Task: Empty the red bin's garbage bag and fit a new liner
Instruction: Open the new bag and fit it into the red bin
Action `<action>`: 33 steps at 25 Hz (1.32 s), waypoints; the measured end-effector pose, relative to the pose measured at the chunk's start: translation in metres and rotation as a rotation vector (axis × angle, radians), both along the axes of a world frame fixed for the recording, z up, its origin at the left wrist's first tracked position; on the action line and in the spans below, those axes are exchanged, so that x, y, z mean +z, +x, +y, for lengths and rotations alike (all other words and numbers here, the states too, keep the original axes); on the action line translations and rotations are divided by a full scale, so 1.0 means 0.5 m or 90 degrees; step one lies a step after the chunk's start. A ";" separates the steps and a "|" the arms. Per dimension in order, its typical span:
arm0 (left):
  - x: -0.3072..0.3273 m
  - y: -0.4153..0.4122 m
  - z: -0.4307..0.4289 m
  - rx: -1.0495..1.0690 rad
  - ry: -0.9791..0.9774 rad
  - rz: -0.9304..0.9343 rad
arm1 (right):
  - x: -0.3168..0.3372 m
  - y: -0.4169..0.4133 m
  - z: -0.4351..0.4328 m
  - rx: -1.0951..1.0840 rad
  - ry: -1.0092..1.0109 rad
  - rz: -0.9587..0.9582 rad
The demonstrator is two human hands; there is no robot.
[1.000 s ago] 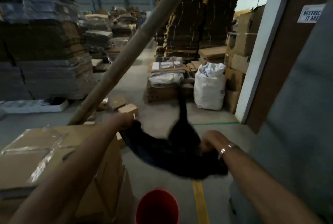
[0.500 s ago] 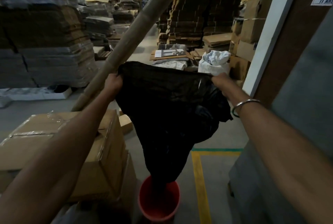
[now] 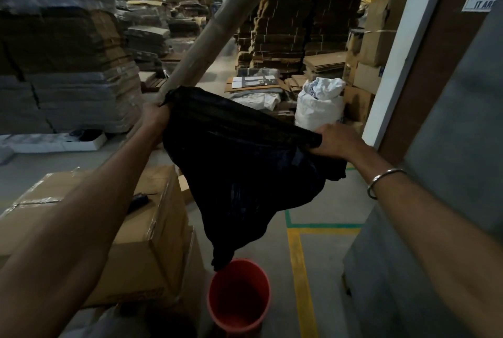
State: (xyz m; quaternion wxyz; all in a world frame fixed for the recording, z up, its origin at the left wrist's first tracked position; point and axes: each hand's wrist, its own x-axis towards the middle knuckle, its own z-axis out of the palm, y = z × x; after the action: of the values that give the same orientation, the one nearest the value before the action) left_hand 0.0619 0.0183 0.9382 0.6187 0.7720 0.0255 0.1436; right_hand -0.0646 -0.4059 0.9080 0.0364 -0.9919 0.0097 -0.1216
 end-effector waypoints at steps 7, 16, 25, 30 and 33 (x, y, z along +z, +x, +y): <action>-0.070 -0.052 0.004 -0.208 0.482 0.071 | -0.120 0.010 -0.008 -0.267 0.276 0.156; -0.242 -0.074 -0.037 -0.137 0.605 0.206 | -0.222 0.012 0.083 -0.380 0.912 0.049; -0.394 -0.156 -0.056 0.088 -0.056 0.516 | -0.287 -0.024 0.161 -0.340 1.062 0.092; -0.441 -0.289 -0.122 -0.075 -0.305 0.682 | -0.279 -0.033 0.198 -0.235 1.076 0.188; -0.493 -0.341 -0.210 -0.126 -0.415 0.750 | -0.278 -0.041 0.226 -0.209 1.045 0.213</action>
State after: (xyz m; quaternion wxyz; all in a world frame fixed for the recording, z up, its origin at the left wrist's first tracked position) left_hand -0.1087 -0.0869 0.6918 0.7127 0.4943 0.3296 -0.3729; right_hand -0.0852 -0.2927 0.7691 0.7237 -0.6421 0.2436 0.0686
